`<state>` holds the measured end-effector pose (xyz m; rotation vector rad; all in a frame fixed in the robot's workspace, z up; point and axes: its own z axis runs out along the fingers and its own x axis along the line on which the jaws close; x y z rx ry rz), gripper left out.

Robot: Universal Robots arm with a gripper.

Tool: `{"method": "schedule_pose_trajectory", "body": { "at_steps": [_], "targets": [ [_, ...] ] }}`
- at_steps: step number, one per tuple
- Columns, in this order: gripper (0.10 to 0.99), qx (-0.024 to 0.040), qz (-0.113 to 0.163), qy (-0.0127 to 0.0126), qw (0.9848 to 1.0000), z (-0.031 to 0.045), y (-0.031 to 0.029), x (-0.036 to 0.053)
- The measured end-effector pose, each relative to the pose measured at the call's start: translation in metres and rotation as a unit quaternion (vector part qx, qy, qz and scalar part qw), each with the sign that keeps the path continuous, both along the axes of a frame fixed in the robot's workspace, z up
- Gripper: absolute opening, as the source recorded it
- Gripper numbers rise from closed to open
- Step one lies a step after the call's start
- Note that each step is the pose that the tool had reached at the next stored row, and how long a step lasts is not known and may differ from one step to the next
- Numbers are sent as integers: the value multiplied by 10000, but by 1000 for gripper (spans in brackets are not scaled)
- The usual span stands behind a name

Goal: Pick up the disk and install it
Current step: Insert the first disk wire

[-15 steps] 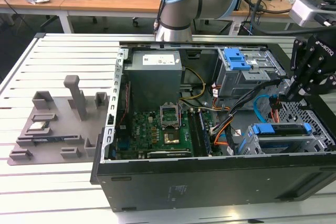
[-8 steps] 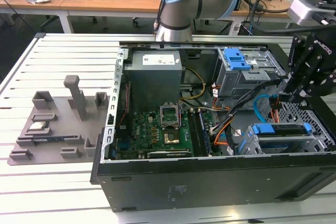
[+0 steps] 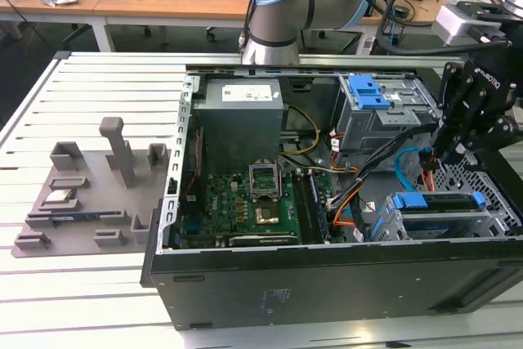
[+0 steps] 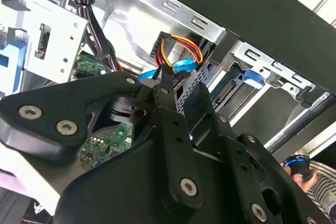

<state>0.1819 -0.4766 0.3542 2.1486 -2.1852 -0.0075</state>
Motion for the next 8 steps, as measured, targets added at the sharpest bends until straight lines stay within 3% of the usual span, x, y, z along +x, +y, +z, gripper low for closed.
{"method": "schedule_pose_trajectory", "body": {
  "at_steps": [3,5,8],
  "targets": [
    [349,-1,0,0,10000,0,0,0],
    [173,-3,0,0,10000,0,0,0],
    [169,-5,-1,0,10000,-1,0,0]
  ]
}}
